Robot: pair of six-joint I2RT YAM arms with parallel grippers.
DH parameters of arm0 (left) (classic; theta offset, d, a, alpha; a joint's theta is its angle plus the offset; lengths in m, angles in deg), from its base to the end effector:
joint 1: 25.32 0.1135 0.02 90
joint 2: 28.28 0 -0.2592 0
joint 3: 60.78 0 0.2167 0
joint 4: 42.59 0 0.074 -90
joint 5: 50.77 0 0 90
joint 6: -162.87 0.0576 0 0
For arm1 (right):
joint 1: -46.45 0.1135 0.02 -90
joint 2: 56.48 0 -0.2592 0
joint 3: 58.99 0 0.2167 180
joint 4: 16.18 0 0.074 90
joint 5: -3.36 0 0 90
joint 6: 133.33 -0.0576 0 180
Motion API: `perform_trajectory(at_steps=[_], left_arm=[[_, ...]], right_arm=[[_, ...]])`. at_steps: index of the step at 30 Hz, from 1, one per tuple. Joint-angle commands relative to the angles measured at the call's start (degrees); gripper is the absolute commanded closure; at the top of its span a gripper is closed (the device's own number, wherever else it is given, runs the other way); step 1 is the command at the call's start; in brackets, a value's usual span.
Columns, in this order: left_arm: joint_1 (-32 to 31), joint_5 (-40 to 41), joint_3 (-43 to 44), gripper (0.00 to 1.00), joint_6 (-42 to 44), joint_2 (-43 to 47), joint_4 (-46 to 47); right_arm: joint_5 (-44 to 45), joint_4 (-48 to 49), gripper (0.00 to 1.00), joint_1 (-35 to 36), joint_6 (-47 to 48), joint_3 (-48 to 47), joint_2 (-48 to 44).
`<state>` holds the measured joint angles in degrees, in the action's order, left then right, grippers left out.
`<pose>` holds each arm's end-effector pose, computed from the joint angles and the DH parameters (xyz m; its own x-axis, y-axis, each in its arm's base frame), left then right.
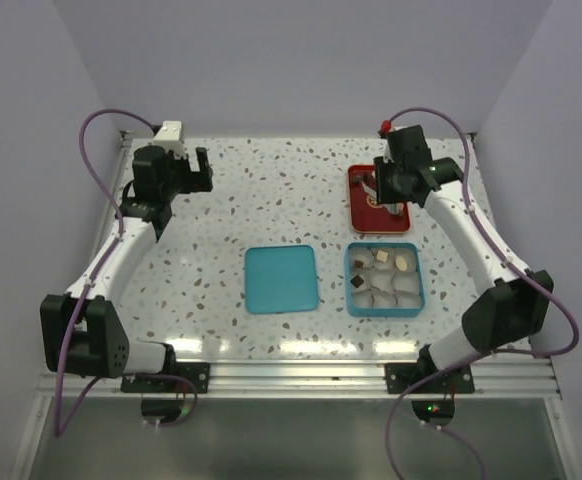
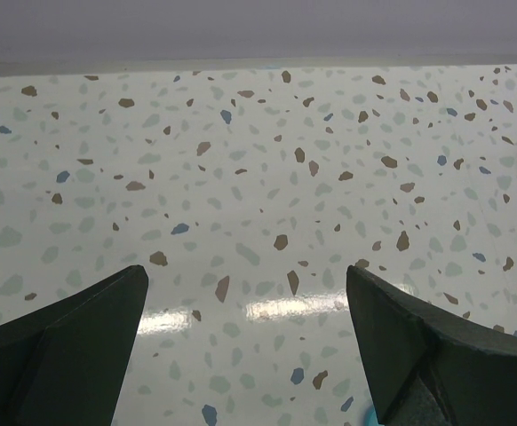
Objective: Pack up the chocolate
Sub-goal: Pick up the fake chocolate from the plate.
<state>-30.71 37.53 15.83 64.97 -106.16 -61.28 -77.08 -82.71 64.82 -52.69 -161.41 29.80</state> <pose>0.3044 -0.0304 0.3172 -0.3533 -0.1047 -0.9296 0.0738 0.9875 -0.1392 0.2827 0.0838 0.3316 -0.7556 -0.0819 -0.6499 -0.0886 0.9958 -0.0226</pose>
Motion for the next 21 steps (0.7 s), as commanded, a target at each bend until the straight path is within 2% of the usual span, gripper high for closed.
perform_trajectory(at_steps=[1,11,21], left_arm=[[-0.3,0.3,2.0,0.00,0.0,0.1,0.8],[-0.3,0.9,2.2,0.00,0.3,-0.4,0.2],[-0.3,0.8,2.5,0.00,0.4,-1.2,0.2]], right_arm=[[0.3,10.1,0.65,-1.6,2.5,-4.1,3.5],[-6.2,15.9,0.65,-5.2,3.1,-10.2,14.7],[-7.7,16.1,0.65,-5.2,3.1,-8.9,15.9]])
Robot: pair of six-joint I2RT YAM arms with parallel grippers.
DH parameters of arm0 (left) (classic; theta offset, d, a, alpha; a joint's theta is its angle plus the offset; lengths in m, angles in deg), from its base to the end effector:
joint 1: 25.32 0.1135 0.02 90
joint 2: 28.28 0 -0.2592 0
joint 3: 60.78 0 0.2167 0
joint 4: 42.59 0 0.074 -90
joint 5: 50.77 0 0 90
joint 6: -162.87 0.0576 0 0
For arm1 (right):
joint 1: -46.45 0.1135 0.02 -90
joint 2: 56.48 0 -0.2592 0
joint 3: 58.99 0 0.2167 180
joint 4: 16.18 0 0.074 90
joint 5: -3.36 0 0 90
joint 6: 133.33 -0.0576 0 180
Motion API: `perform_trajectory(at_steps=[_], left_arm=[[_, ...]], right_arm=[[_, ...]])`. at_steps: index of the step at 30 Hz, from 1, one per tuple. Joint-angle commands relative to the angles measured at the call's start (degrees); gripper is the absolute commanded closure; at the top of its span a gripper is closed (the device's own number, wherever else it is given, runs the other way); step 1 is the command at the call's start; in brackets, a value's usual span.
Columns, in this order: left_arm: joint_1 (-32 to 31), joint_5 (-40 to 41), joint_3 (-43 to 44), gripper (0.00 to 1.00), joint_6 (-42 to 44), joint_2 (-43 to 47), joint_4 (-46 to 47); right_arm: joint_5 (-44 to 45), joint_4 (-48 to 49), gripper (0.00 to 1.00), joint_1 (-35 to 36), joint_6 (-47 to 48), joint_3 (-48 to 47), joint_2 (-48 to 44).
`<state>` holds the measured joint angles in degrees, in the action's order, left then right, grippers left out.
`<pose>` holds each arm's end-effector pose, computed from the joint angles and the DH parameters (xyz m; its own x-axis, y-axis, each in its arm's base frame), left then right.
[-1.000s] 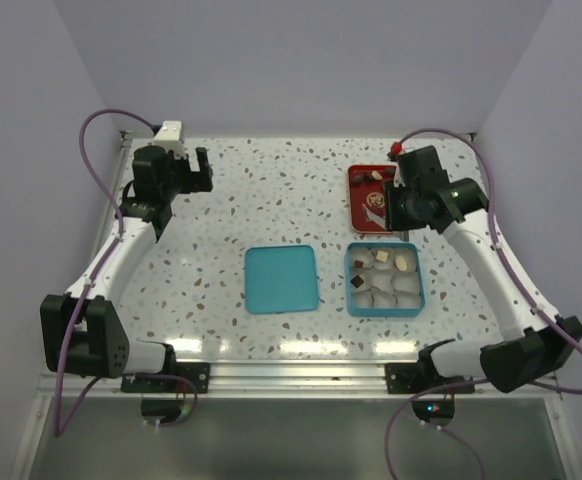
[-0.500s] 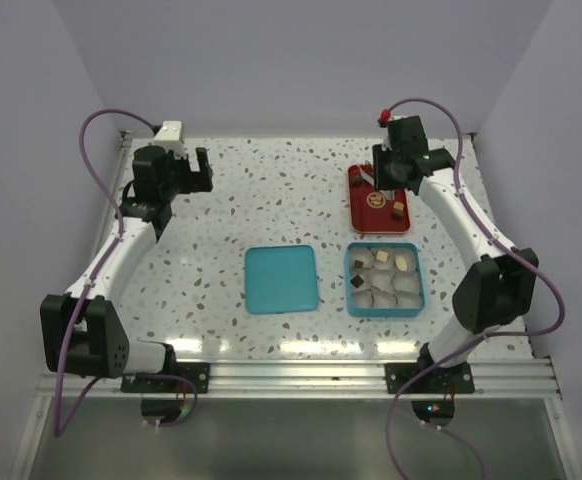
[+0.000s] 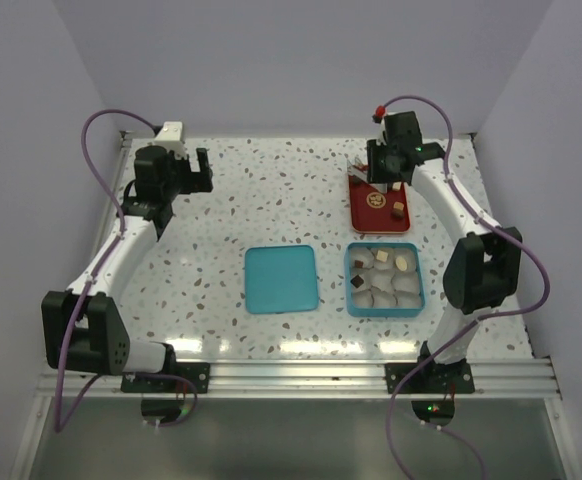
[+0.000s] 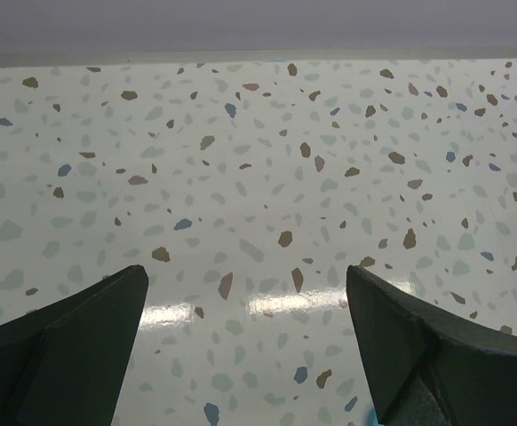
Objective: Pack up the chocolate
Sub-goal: Pick up the fake chocolate from the plate.
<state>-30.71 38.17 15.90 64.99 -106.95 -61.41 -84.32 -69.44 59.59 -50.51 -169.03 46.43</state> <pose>0.3072 -0.0301 0.3134 -0.3656 -0.1032 -0.9250 0.0616 0.9890 -0.1347 0.3746 0.0850 0.2982 -0.7215 -0.0402 -0.6912 -0.1105 0.9922 0.0577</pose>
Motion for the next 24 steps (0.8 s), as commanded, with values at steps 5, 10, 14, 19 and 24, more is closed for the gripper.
perform_trajectory(at_steps=[5,10,14,19,24], left_arm=[[-0.3,0.1,2.4,0.00,0.2,-0.4,0.4],[-0.3,0.1,2.4,0.00,0.3,-0.4,0.3],[-0.3,0.1,2.3,0.00,0.2,-0.3,0.3],[-0.3,0.2,2.3,0.00,0.3,-0.3,0.2],[-0.3,0.1,2.3,0.00,0.2,-0.3,0.2]], right_arm=[[2.1,2.9,0.65,0.0,2.0,0.7,-1.0],[2.3,2.9,0.65,-0.1,2.3,1.2,-1.2],[2.3,3.2,0.65,-0.3,2.1,2.6,-1.7],[2.0,3.2,0.64,-0.5,2.1,4.0,-2.2],[2.9,3.1,0.61,-0.6,2.3,5.1,-3.1]])
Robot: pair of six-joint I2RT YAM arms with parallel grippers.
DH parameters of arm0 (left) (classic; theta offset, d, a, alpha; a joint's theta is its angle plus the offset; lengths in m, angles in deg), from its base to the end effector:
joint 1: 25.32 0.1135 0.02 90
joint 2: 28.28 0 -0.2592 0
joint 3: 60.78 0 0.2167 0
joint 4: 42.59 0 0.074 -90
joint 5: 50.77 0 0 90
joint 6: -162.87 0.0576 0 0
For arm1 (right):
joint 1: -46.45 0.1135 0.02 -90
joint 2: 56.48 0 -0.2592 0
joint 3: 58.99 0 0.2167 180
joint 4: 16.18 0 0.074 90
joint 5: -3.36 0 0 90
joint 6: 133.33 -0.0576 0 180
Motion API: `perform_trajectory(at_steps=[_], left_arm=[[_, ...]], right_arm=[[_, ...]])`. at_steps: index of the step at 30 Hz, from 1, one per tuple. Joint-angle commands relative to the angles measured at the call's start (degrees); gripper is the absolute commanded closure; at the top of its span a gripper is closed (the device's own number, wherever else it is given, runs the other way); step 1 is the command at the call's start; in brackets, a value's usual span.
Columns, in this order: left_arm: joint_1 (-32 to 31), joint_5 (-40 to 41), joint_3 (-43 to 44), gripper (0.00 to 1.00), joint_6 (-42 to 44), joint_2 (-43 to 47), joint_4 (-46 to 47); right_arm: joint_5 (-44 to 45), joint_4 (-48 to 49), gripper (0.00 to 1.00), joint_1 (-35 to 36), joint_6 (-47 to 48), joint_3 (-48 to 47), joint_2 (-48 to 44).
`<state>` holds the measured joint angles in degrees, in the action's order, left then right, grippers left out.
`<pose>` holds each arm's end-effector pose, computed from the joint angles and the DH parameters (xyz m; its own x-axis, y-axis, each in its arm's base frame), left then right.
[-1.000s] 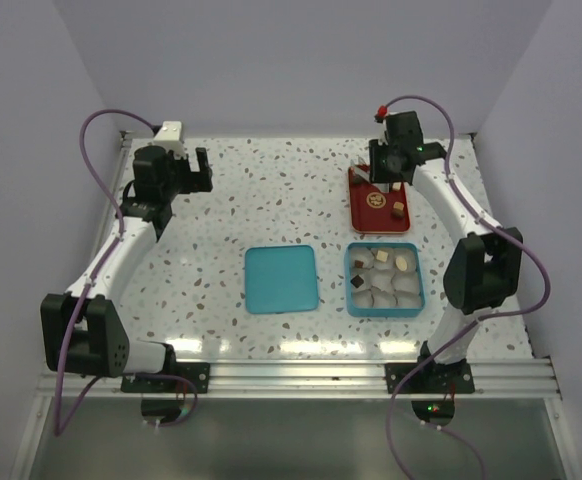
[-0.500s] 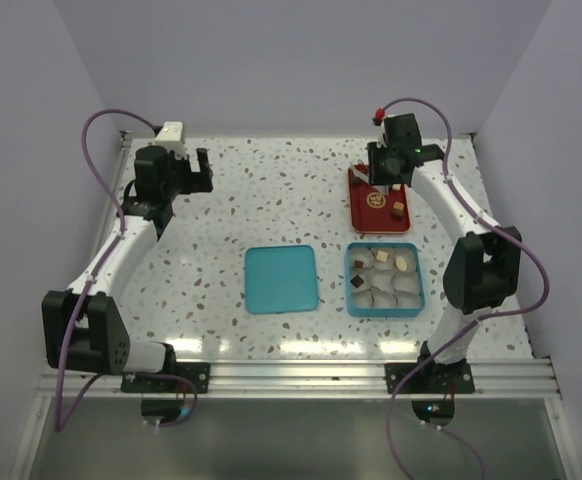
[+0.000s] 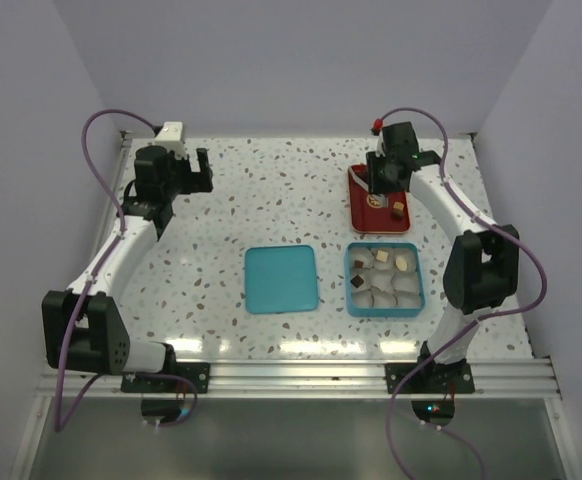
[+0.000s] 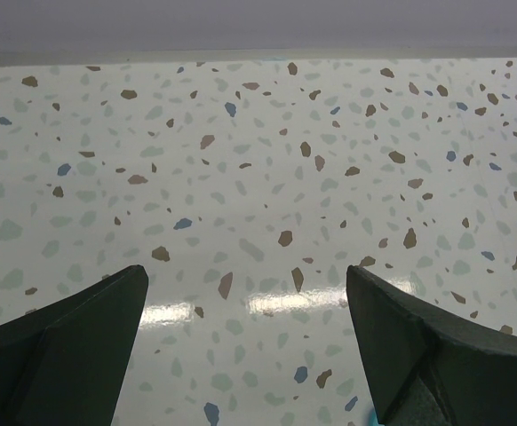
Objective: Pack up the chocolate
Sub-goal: Pick up the fake chocolate from the plate.
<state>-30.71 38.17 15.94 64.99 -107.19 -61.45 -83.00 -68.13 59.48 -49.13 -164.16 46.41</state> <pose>0.3080 -0.0301 0.3123 -0.3695 -0.1028 -0.9235 0.0610 0.9890 -0.1345 0.3705 0.0820 0.2746 -0.7576 -0.0718 -0.6488 -0.1090 0.9939 0.0173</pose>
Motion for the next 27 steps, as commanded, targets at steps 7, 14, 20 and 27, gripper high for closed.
perform_trajectory(at_steps=[7,14,20,27], left_arm=[[-0.3,0.1,2.3,0.00,0.3,0.3,0.2],[-0.3,0.0,2.3,0.00,0.2,0.3,0.2],[-0.3,0.3,2.2,0.00,0.3,0.6,0.0],[-0.3,0.3,2.3,0.00,0.2,0.5,0.0]], right_arm=[[2.5,1.2,0.61,-0.8,1.3,1.3,-4.4],[2.4,2.5,0.61,-0.9,1.8,2.5,-4.5],[0.3,4.7,0.61,-0.8,0.9,2.4,-3.3],[-1.6,6.5,0.61,-0.9,0.9,2.5,-2.0]])
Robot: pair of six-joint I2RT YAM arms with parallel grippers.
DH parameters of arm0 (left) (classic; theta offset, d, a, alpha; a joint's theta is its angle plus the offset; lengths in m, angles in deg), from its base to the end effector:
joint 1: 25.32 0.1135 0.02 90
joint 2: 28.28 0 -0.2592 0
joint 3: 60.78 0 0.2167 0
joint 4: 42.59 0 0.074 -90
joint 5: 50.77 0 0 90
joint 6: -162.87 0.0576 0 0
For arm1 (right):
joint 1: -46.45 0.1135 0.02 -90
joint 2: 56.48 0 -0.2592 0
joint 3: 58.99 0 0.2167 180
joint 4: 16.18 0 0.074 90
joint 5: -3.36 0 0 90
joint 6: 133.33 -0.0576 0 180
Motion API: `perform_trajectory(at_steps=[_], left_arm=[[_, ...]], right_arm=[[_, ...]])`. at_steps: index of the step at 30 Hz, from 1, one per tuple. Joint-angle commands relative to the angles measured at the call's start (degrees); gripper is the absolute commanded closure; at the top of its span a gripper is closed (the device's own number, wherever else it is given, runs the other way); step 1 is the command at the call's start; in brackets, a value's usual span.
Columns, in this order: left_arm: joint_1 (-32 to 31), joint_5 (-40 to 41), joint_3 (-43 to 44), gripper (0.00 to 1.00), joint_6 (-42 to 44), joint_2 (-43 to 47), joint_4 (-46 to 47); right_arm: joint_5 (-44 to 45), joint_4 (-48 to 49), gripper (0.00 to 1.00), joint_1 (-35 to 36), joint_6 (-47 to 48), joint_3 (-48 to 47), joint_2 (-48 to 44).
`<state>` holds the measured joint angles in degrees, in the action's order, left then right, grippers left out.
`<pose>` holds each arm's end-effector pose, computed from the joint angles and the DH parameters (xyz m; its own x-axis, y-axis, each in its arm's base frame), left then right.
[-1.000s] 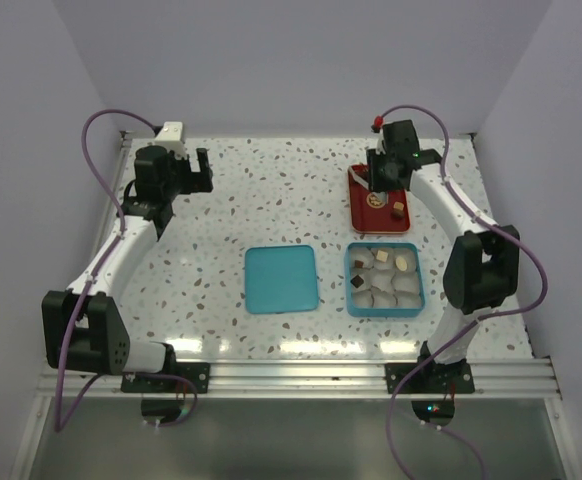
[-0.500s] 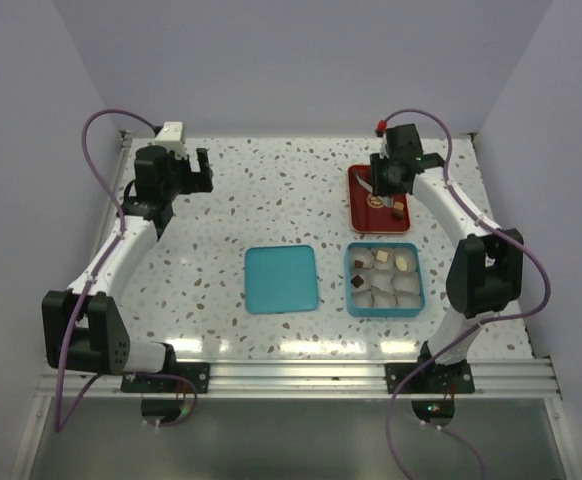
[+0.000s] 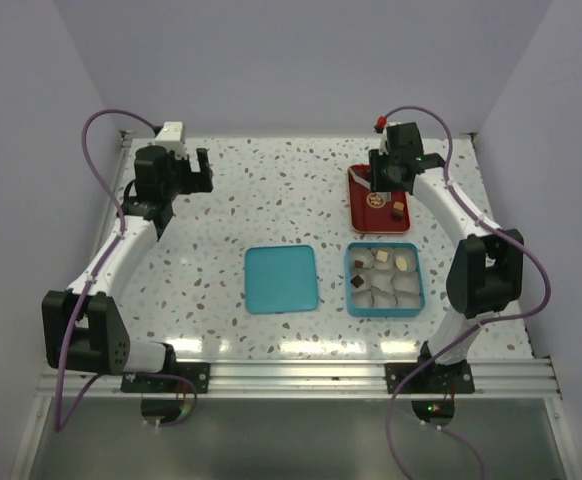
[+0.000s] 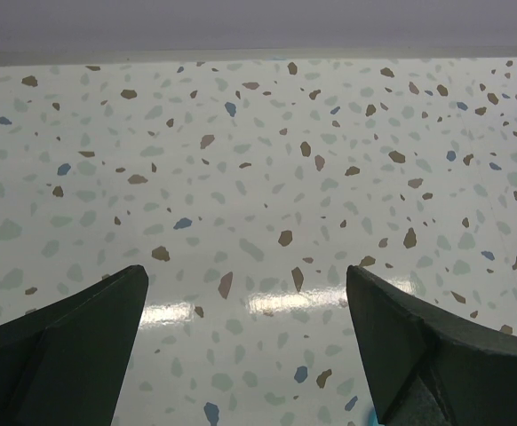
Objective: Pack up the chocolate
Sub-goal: Pick up the fake chocolate from the plate.
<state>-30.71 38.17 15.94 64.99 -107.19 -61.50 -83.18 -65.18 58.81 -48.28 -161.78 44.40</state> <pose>0.3080 -0.0301 0.3122 -0.3703 -0.1028 -0.9232 0.0609 0.9890 -0.1345 0.3671 0.0769 0.2790 -0.7278 -0.0713 -0.6821 -0.1111 0.9937 0.0147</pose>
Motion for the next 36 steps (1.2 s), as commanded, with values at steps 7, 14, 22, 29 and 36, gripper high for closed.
perform_trajectory(at_steps=[7,14,22,29,36], left_arm=[[-0.3,0.4,2.4,0.00,0.4,0.6,-0.2],[-0.3,0.4,2.3,0.00,0.5,0.5,-0.2],[-0.3,0.5,2.4,0.00,0.5,0.7,-0.2],[-0.3,0.4,2.3,0.00,0.4,0.6,-0.1],[-0.3,0.0,2.3,0.00,0.2,0.7,0.0]], right_arm=[[-0.5,4.2,0.63,-0.2,0.8,0.1,1.3],[-0.3,5.2,0.67,-0.2,1.2,0.9,2.3],[-0.1,5.2,0.75,-0.2,1.1,1.6,1.2],[-0.2,3.6,0.77,-0.2,0.6,2.8,-5.9],[-0.6,-0.7,0.77,-0.1,0.2,6.6,-14.6]])
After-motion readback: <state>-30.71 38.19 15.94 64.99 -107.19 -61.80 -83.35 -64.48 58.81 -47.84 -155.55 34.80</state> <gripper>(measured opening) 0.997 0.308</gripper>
